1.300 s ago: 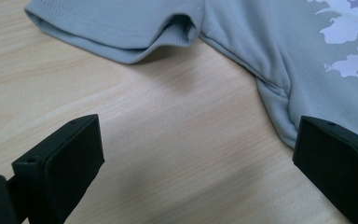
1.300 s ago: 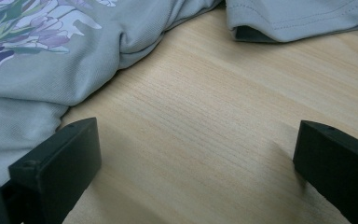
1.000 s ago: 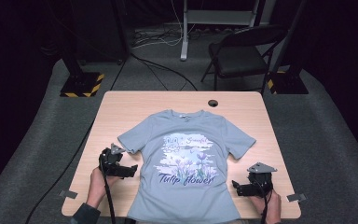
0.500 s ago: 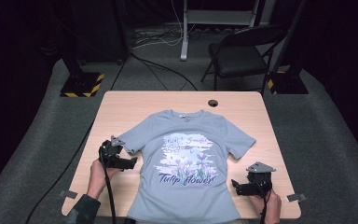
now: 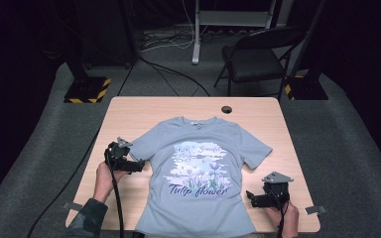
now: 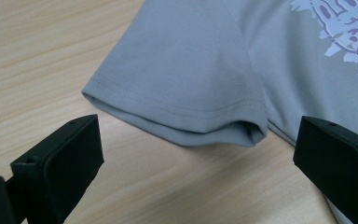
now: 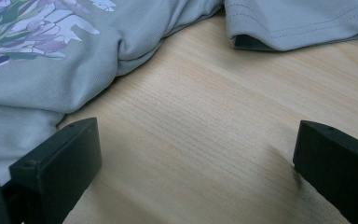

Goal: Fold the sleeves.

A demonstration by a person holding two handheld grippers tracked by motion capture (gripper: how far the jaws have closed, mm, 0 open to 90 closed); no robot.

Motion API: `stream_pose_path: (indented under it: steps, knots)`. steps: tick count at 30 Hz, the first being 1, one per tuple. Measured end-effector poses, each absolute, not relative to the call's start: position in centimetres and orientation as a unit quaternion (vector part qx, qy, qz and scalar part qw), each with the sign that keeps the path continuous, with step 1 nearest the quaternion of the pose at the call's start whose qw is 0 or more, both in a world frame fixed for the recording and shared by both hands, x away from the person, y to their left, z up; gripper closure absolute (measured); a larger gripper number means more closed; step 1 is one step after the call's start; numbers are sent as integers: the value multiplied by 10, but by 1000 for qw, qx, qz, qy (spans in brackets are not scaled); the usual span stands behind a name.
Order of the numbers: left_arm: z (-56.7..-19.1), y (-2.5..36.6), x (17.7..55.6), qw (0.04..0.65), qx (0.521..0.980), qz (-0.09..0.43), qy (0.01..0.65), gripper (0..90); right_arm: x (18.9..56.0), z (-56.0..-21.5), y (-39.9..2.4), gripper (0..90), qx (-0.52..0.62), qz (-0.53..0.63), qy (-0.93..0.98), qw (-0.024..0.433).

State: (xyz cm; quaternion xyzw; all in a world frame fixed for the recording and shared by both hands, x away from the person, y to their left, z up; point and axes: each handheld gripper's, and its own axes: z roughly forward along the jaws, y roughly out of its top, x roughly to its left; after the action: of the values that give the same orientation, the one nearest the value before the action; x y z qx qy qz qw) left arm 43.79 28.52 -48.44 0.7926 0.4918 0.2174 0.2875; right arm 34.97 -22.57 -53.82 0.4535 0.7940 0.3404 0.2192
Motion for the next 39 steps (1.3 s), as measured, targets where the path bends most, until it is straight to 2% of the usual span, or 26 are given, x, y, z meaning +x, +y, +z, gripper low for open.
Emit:
stream_pose_path:
  steps: [34,39]
  knots:
    - [-494,310,494,304,764,190,537,4,350,-538,-226,2,456,340,793,219]
    - [-497,315,500,302,759,184,546,112,350,-538,-226,2,456,340,793,219]
